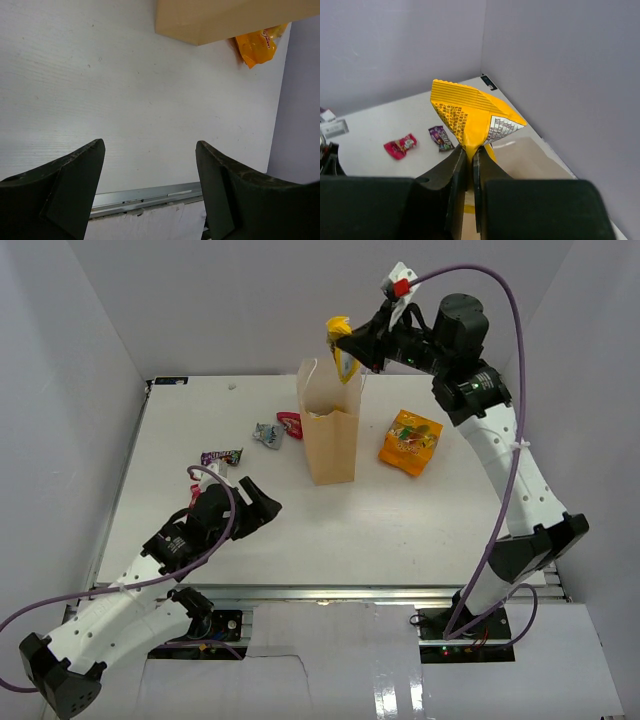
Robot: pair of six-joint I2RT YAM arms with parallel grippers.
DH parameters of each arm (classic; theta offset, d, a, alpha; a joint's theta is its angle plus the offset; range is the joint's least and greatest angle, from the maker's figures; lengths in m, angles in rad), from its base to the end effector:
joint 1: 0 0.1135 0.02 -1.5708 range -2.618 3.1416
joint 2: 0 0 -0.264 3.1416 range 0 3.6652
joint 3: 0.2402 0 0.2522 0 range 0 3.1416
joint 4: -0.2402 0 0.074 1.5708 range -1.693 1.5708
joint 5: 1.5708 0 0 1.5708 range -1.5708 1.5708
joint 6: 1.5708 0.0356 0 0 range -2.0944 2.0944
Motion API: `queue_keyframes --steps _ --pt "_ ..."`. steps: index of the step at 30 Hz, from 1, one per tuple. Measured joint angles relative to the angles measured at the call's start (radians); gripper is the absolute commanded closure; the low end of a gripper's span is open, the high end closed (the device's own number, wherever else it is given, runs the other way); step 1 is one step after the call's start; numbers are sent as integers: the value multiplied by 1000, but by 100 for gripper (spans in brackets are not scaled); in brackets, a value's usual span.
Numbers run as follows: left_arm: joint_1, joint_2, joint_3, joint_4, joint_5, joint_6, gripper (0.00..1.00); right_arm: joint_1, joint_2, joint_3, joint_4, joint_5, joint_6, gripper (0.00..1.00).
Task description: Place the snacks into the paper bag
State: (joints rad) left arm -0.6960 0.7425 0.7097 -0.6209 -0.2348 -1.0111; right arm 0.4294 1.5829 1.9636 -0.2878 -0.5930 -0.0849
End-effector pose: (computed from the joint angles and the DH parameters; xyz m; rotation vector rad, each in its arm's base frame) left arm 0.1270 -0.0953 0.2779 -0.4903 2.2376 -0.6735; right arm 0.2930 0.1561 0.5338 -0.8424 1.2839 0.7121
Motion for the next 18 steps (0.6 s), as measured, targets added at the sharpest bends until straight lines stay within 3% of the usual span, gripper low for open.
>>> queue_keyframes --steps 4,7,14,18 --pt "0 -7 0 -6 4 -10 16 58 95 51 62 82 68 89" --pt "0 -22 0 -14 8 -26 17 68 174 51 71 144 90 83" --pt "0 -14 6 -71 3 -76 19 66 259 40 55 226 61 43" --pt "0 98 59 -146 -23 -100 20 64 252 44 59 241 35 33"
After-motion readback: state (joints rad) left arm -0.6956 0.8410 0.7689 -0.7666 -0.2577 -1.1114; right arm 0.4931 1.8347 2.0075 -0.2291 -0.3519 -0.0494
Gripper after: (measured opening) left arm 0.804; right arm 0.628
